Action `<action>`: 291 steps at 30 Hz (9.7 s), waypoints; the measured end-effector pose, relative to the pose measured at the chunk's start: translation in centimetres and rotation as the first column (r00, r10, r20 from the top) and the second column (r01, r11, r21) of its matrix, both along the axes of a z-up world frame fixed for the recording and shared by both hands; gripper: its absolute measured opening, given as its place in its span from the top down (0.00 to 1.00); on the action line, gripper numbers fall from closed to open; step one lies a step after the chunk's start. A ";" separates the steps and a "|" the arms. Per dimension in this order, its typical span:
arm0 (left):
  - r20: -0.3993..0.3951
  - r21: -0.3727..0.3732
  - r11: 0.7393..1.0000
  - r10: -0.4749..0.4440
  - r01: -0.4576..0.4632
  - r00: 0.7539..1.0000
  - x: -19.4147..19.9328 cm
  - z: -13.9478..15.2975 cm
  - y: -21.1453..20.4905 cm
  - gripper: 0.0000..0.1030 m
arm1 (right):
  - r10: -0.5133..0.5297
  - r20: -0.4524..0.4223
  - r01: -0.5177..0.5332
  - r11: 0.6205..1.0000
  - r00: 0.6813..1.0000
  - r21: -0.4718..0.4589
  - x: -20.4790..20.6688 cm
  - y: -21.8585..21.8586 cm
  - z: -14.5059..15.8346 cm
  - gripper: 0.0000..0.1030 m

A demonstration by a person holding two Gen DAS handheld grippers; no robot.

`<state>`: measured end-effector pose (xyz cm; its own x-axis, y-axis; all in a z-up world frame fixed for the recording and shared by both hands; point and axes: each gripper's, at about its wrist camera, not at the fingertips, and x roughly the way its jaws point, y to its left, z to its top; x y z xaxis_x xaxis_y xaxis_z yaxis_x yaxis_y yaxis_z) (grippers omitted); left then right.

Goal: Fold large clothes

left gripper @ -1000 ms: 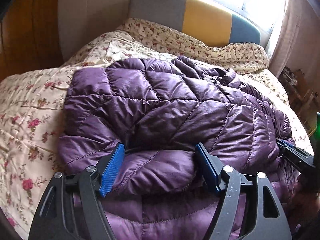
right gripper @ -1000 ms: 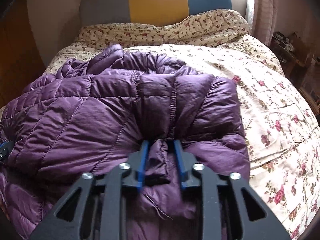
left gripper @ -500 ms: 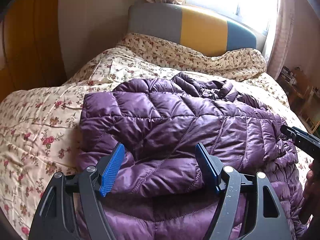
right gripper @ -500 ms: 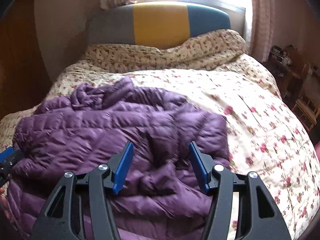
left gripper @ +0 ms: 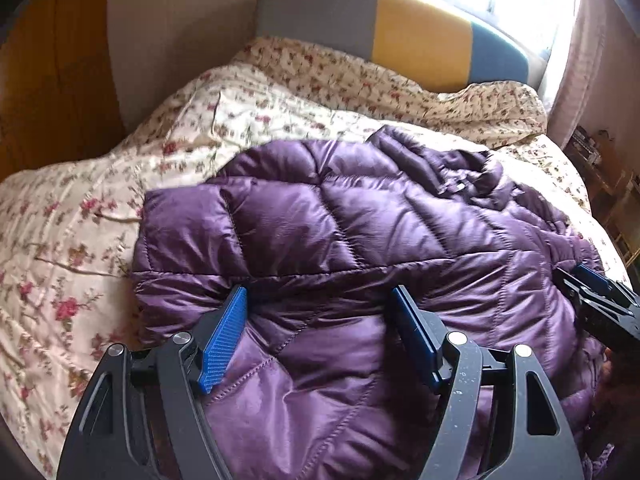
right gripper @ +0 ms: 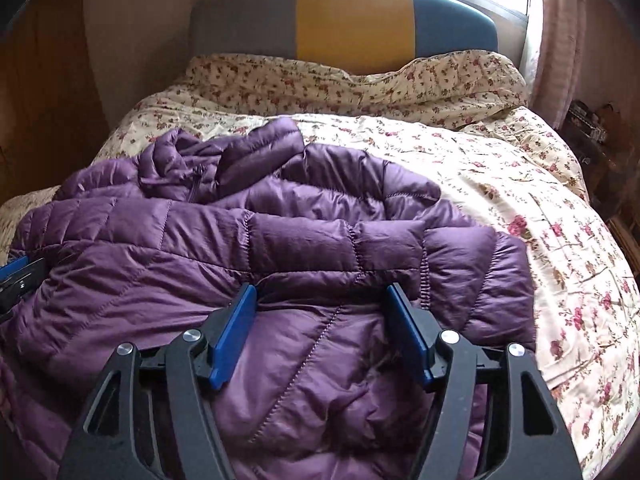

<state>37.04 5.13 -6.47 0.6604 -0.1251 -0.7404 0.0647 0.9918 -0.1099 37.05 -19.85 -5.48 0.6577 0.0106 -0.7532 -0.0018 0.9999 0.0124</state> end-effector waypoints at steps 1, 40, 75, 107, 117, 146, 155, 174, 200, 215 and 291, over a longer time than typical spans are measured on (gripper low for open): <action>-0.005 -0.006 1.000 -0.003 0.003 1.000 0.1 -0.4 0.1 0.27 | 0.007 -0.008 -0.007 1.000 1.000 -0.002 0.2 0.0 -0.5 0.36; -0.113 -0.092 0.995 0.015 -0.025 0.994 -26.9 -0.8 8.8 0.21 | 0.114 -0.321 -0.042 0.974 0.940 0.223 -27.9 -9.4 0.0 0.21; 0.169 -0.219 0.962 -0.126 0.162 0.977 -24.2 10.9 7.0 0.93 | 0.213 0.065 -0.223 0.936 0.975 0.272 -22.2 -8.1 14.2 0.93; -0.012 -0.336 0.940 0.064 -0.065 0.998 1.4 7.4 9.0 0.29 | -0.046 -0.110 0.090 0.898 0.993 0.431 0.6 -11.6 6.3 0.47; -0.046 -0.413 0.909 0.046 -0.061 0.998 -4.1 4.5 11.1 0.26 | -0.078 -0.026 0.081 0.878 0.997 0.471 -3.1 -12.5 9.3 0.07; -0.120 -0.565 0.821 -0.174 0.077 0.977 -20.7 1.1 8.8 0.54 | 0.112 -0.193 -0.023 0.910 0.975 0.415 -23.0 -10.6 5.4 0.89; -0.130 -0.554 0.827 -0.196 0.093 0.972 -28.7 1.6 8.5 0.54 | 0.149 -0.223 -0.057 0.926 0.963 0.374 -29.7 -10.5 6.0 0.84; -0.093 -0.493 0.870 -0.051 -0.002 0.994 -16.3 4.5 8.7 0.31 | -0.036 -0.108 0.066 0.957 0.993 0.283 -16.2 -11.2 7.7 0.39; -0.090 -0.147 0.988 0.041 -0.054 0.995 -10.1 2.1 5.5 0.94 | -0.146 0.010 0.145 0.986 0.989 0.080 -11.2 -8.2 5.8 0.96; -0.053 -0.120 0.991 0.057 -0.063 0.997 -10.0 -1.1 4.5 0.92 | -0.167 -0.090 0.172 0.983 0.982 0.056 -9.2 -8.4 -0.5 0.92; -0.014 -0.282 0.943 0.180 -0.176 0.984 -25.2 0.2 9.2 0.25 | 0.129 0.058 -0.138 0.976 0.990 0.171 -22.5 7.6 5.5 0.83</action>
<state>11.83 14.32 -6.24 0.6995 -0.2066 -0.6841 -0.1070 0.9162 -0.3862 14.51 -12.20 -0.01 0.6758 0.2293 -0.7005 -0.1400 0.9730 0.1834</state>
